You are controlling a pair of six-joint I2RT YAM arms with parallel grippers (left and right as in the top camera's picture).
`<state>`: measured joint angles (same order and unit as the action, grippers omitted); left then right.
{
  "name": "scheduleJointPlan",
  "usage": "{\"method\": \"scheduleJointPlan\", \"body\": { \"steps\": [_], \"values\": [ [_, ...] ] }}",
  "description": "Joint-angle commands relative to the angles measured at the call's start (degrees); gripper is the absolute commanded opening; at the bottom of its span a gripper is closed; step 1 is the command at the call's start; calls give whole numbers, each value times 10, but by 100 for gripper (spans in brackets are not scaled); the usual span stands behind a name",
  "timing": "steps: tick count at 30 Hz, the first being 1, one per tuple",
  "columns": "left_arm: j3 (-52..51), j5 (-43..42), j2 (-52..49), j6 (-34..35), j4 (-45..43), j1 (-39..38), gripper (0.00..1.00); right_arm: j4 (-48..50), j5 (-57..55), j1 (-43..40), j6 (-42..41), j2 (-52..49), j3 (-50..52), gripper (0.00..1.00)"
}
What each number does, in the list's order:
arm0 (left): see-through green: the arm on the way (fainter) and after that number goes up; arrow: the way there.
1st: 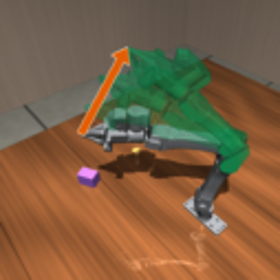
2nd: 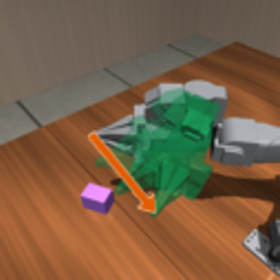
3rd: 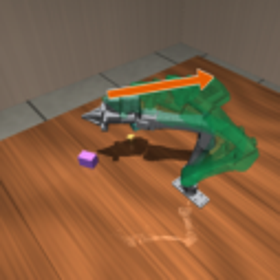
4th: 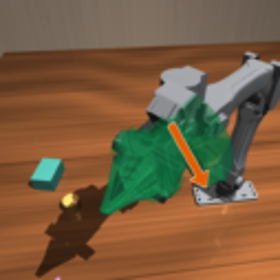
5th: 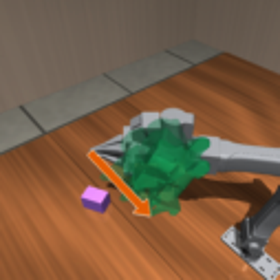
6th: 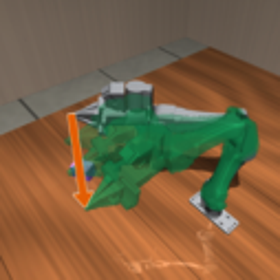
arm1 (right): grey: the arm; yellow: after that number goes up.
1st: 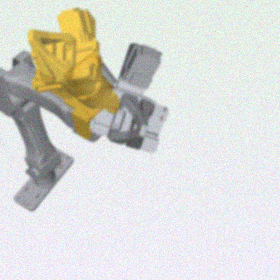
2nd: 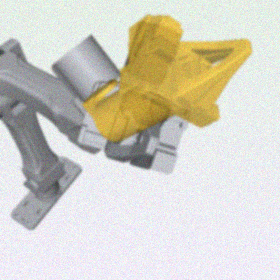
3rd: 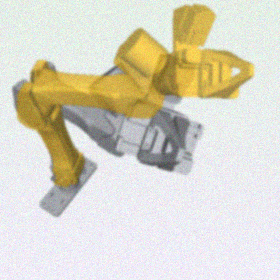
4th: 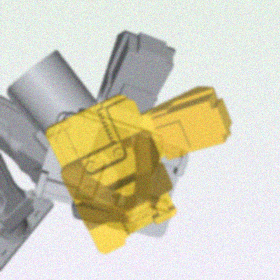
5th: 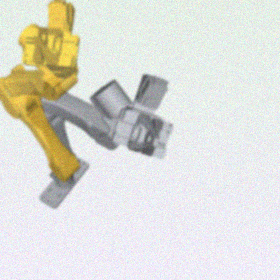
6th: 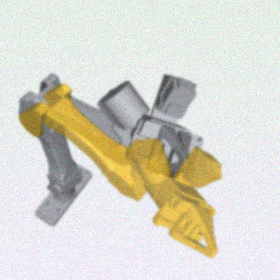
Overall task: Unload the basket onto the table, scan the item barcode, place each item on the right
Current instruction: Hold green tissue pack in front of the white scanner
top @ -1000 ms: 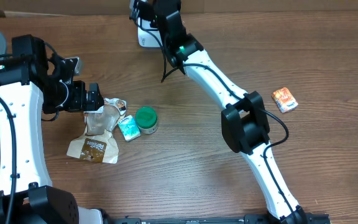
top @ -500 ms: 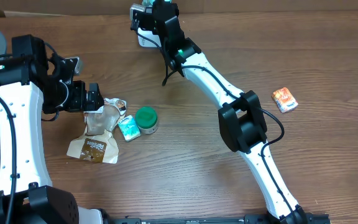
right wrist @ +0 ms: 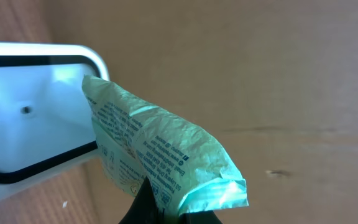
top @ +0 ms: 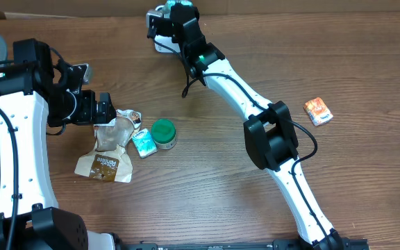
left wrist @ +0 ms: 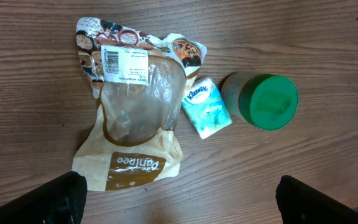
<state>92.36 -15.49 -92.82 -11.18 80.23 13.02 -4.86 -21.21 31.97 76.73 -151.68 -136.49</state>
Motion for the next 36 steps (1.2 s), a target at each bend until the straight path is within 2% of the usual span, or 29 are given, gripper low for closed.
{"method": "scheduleJointPlan", "body": {
  "steps": [1, 4, 10, 14, 23, 32, 36],
  "values": [
    [0, -6, -4, -15, 0, 1, 100, -18, 6, 2, -2, 1, -7, 4],
    [0, -6, -4, -15, 0, 1, 100, -12, 5, 2, 0, 1, -7, 4],
    [0, -6, -4, -15, 0, 1, 99, 58, -3, 3, 58, 1, -7, 4],
    [0, -6, -4, -15, 0, 1, 100, 95, -21, 9, 65, 1, -7, 4],
    [0, -6, -4, -15, 0, 1, 100, 98, -32, 11, 78, 1, -7, 4],
    [0, -6, -4, -15, 0, 1, 100, 99, -45, 21, 69, 12, -7, 4],
    [0, -6, -4, -15, 0, 1, 99, 69, -47, 23, -1, 49, -7, 4]
  ]
}}
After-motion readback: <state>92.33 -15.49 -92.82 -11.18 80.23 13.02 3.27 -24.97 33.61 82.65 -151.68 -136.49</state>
